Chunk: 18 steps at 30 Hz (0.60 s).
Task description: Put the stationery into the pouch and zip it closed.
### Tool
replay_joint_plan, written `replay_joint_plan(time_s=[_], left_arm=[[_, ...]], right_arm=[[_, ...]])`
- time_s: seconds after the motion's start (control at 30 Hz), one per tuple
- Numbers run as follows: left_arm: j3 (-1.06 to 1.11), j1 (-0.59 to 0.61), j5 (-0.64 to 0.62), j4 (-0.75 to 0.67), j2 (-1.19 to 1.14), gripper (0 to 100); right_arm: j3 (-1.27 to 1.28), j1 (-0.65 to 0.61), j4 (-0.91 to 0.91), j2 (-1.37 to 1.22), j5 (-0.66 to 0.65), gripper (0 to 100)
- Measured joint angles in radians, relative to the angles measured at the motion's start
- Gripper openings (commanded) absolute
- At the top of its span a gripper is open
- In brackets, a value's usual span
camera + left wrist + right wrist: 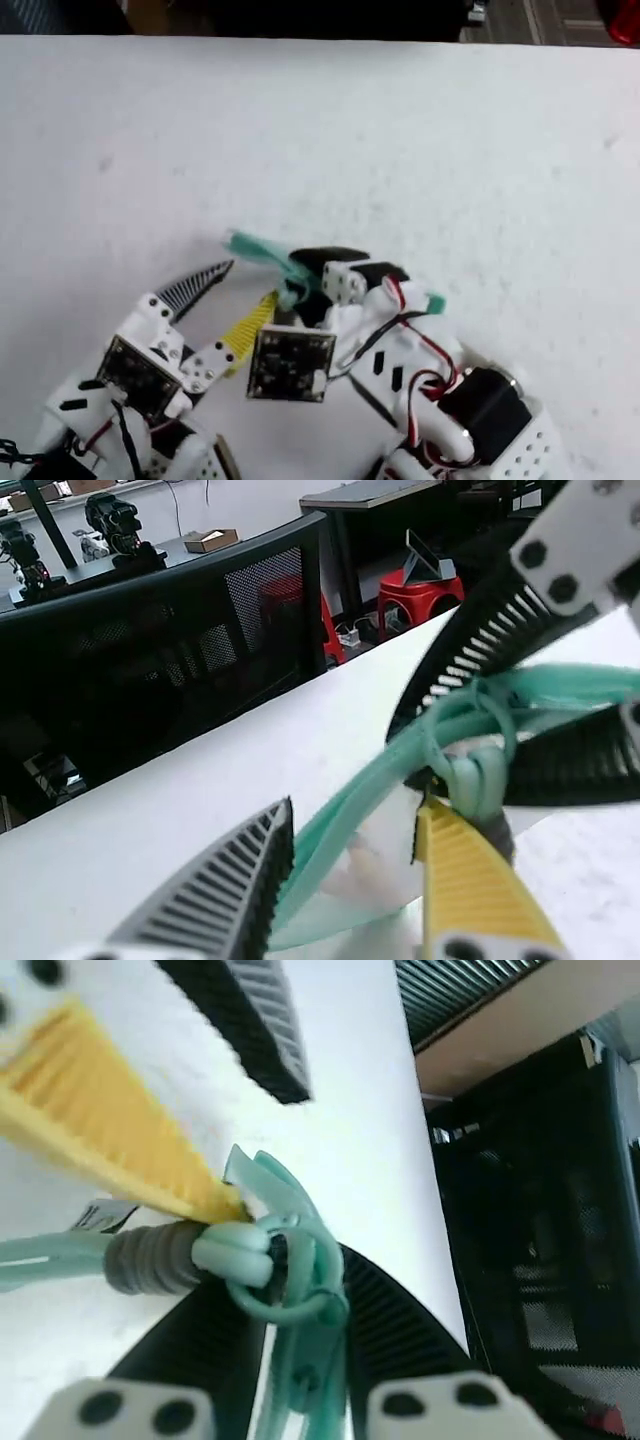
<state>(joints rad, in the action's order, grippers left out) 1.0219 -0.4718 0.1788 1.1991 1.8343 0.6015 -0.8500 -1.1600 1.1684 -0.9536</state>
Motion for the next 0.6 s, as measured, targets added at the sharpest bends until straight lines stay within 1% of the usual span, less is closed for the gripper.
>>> replay_joint_plan(time_s=[0.13,0.3,0.6], left_arm=[[-0.002,-0.017,0.000,0.000,0.000,24],[-0.012,-0.101,0.000,0.014,0.002,24],[-0.017,-0.219,-0.005,0.014,0.002,24]], right_arm=[[-0.005,-0.034,-0.008,0.006,-0.002,1.6],[-0.034,-0.035,-0.017,0.008,-0.002,1.6],[-0.138,-0.038,-0.124,0.008,-0.003,1.5]])
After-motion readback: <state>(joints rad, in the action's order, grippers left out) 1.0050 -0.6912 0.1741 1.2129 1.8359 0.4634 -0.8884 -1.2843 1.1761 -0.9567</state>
